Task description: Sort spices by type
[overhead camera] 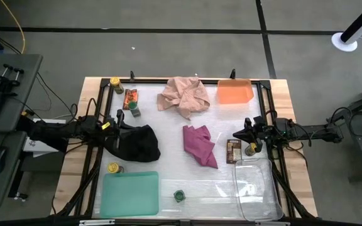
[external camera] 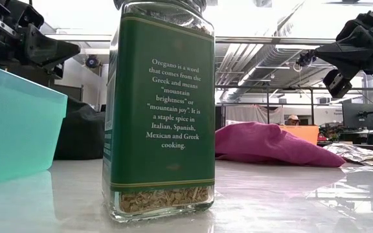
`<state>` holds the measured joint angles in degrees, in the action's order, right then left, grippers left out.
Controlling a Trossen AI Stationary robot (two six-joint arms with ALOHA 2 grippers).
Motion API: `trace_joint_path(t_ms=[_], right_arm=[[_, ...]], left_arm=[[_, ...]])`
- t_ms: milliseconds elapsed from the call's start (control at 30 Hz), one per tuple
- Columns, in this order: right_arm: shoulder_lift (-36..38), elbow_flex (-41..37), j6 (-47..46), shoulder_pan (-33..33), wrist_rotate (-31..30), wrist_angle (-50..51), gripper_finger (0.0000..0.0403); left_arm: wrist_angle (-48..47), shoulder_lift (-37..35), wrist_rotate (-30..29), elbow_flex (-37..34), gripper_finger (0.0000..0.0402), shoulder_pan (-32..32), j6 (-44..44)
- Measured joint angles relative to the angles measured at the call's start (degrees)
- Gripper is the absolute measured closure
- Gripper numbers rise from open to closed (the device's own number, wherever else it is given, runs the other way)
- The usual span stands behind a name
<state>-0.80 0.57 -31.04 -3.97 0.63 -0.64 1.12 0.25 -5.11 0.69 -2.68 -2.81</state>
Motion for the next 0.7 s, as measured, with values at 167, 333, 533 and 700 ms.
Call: trace_joint_path(t_ms=[167, 333, 533, 700], right_arm=[[0.0, 0.0, 0.0, 0.0, 0.0, 0.0, 0.0399], [0.0, 0.0, 0.0, 0.0, 0.0, 0.0, 0.0399], [0.0, -0.1, -0.1, 0.0, -1.4, -0.3, 0.0399], [-0.2, -0.1, -11.9, 0.0, -11.4, -6.2, 0.0399]], left_arm=[[0.0, 0.0, 0.0, 0.0, 0.0401, 0.0, 0.0], [0.0, 0.0, 0.0, 0.0, 0.0401, 0.0, 0.0], [0.0, 0.0, 0.0, 0.0, 0.0401, 0.0, 0.0], [0.0, 0.0, 0.0, 0.0, 0.0401, 0.0, 0.0]])
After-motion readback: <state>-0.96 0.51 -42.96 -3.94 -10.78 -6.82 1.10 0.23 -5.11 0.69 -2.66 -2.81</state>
